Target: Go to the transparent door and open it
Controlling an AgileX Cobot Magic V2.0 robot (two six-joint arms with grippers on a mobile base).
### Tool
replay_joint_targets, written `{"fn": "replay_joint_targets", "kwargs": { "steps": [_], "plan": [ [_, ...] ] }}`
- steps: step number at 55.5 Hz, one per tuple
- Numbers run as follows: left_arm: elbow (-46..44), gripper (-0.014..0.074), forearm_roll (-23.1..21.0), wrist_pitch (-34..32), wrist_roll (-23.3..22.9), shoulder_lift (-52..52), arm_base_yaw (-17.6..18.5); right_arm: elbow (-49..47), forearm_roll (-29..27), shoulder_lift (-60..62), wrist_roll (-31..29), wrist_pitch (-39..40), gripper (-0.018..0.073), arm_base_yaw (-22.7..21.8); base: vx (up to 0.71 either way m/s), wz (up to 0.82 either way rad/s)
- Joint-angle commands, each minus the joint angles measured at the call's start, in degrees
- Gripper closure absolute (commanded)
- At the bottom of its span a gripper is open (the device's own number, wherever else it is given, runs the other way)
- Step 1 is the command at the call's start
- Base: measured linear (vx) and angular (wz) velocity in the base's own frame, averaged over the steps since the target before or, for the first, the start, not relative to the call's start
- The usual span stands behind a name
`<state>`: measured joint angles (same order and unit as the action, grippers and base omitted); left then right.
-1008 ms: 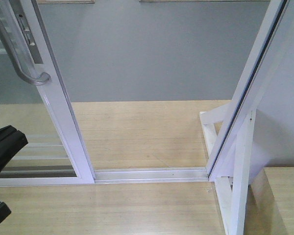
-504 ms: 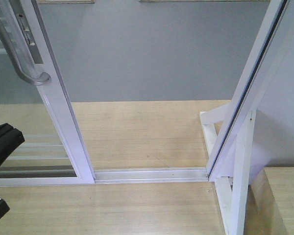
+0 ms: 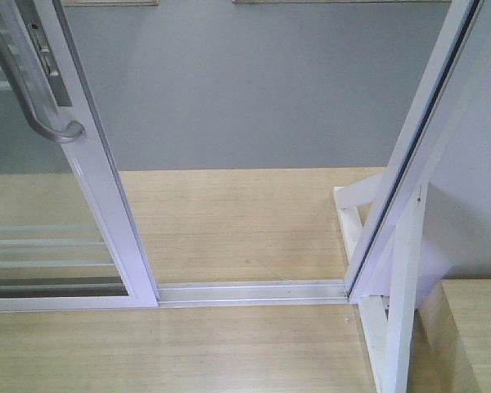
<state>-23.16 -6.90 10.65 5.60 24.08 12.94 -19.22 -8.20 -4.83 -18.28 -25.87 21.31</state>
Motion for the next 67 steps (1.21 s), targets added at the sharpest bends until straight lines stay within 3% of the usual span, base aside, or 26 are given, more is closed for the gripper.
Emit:
{"fn": "replay_joint_targets", "kwargs": {
  "steps": [1, 20, 34, 49, 53, 57, 67],
  "plan": [
    [-2.19, 0.0596, 2.74, -10.02, -1.44, 0.4, 0.15, -1.66, -0.28, -0.6, -0.22, 4.43, 0.0565, -0.29, 0.0, 0.0],
    [0.14, 0.0596, 3.69, -14.41, 0.74, 0.68, -0.12, -1.66, -0.28, -0.6, -0.22, 4.43, 0.0565, -0.29, 0.0, 0.0],
    [7.96, 0.0596, 3.16, -16.92, -1.06, -4.47, -7.6, -1.66, -0.28, -0.6, -0.22, 4.43, 0.0565, -0.29, 0.0, 0.0],
    [20.52, 0.0596, 3.16, -21.37, -1.14, -16.07, -10.37, -1.66, -0.28, -0.6, -0.22, 4.43, 0.0565, -0.29, 0.0, 0.0],
    [23.95, 0.0596, 3.16, -21.19, -2.48, -20.73, -11.47, -1.66, -0.28, -0.6, -0.22, 4.43, 0.0565, -0.29, 0.0, 0.0],
    [23.42, 0.0596, 3.16, -14.19, -3.02, -24.96, -12.94, -1.66, -0.28, -0.6, -0.22, 4.43, 0.0565, -0.29, 0.0, 0.0],
    [23.58, 0.0596, 3.16, -12.95, -3.05, -25.61, -14.86, -1.66, -0.36, -0.65, -0.22, 4.38, 0.0565, -0.29, 0.0, 0.0]
  ]
}}
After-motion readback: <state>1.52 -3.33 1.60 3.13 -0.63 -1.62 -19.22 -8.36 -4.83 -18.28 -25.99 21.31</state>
